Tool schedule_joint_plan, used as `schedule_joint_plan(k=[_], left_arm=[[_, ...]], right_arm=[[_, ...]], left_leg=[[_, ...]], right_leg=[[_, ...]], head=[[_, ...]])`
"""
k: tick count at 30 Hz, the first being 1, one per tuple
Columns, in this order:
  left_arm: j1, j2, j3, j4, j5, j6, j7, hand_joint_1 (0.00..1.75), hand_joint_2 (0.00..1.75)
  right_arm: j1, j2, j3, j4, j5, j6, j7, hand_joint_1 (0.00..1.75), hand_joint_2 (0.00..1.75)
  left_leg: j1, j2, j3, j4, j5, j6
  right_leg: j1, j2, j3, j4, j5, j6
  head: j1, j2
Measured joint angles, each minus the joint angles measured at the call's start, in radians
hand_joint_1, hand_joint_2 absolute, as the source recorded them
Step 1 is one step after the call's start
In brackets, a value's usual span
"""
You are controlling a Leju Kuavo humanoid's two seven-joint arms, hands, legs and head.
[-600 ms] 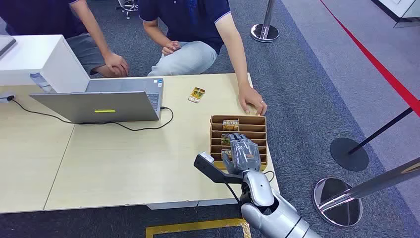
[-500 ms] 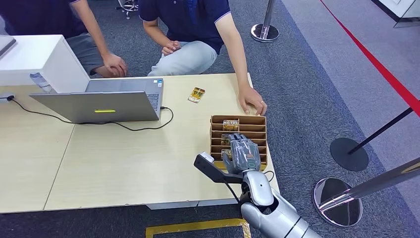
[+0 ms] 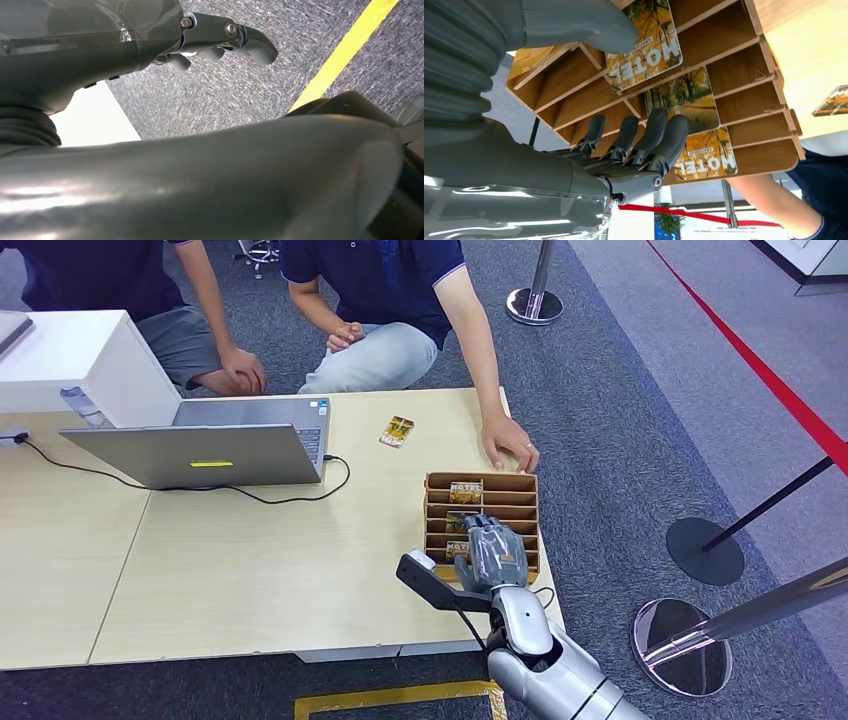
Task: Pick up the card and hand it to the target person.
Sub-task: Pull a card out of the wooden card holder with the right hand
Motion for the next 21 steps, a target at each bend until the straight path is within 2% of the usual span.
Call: schedule_joint_plan(k=[21], left_arm=[[0.0, 0.0, 0.0, 0.0, 0.0, 0.0, 0.0, 0.0, 0.0]], right_arm=[[0.0, 0.0, 0.0, 0.003, 0.0, 0.0, 0.0, 0.96, 1.75]], left_leg=[[0.0, 0.0, 0.0, 0.0, 0.0, 0.0]], right_leg=[[0.0, 0.0, 0.0, 0.0, 0.0, 0.0]], head=[[0.0, 0.0]])
